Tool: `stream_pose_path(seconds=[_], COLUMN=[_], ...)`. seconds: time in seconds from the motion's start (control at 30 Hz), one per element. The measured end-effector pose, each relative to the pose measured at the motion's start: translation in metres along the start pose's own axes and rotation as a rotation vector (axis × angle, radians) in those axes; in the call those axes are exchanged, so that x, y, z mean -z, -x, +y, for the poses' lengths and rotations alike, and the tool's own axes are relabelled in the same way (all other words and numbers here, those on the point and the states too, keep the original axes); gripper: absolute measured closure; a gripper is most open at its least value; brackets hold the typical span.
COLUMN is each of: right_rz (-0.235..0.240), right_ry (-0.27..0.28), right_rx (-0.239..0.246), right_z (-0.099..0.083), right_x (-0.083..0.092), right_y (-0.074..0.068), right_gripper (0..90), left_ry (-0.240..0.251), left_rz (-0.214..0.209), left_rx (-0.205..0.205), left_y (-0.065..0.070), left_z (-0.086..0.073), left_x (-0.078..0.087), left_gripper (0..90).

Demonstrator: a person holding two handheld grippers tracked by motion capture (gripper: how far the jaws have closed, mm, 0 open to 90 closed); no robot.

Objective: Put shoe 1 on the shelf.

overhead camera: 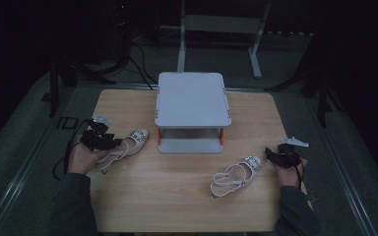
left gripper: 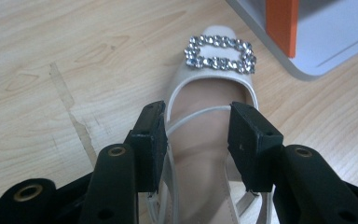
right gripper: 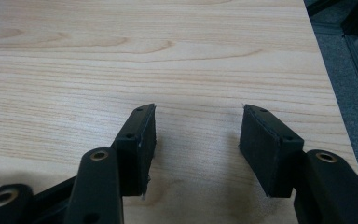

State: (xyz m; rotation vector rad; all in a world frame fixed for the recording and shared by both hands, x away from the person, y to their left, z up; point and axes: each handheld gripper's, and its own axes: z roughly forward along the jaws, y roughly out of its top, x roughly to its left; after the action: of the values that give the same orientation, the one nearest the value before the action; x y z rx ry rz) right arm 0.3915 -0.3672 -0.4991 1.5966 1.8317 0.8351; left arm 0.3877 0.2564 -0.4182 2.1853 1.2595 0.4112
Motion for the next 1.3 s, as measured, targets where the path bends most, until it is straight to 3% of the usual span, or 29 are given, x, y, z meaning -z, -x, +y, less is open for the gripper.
stream_pose_path(seconds=[0.3,0.57,0.73,0.87,1.13,1.3], right_rz=[0.001,0.001,0.002,0.001,0.001,0.002], right_ry=[0.0,-0.001,0.0,-0.001,-0.001,-0.001], right_rx=[0.0,0.0,-0.002,0.0,0.0,-0.002], right_z=[0.0,0.0,0.0,0.0,0.0,0.0], right_x=[0.0,0.0,0.0,0.0,0.0,0.0], right_y=[0.0,0.0,0.0,0.0,0.0,0.0], right_gripper=[45.2,45.2,45.2,45.2,45.2,45.1], left_ry=[-0.06,-0.134,-0.175,-0.181,-0.203,-0.214], left_rz=[0.035,0.017,0.003,-0.01,-0.071,-0.084], left_rx=[-0.001,-0.003,-0.008,0.034,0.065,0.085], left_y=[-0.009,-0.023,-0.025,-0.031,-0.034,-0.035], left_z=[0.0,0.003,-0.001,-0.002,0.0,0.002], left_x=[-0.008,-0.027,-0.035,-0.038,-0.042,-0.042], left_gripper=[56.5,55.1,55.3,59.4,71.9,79.2])
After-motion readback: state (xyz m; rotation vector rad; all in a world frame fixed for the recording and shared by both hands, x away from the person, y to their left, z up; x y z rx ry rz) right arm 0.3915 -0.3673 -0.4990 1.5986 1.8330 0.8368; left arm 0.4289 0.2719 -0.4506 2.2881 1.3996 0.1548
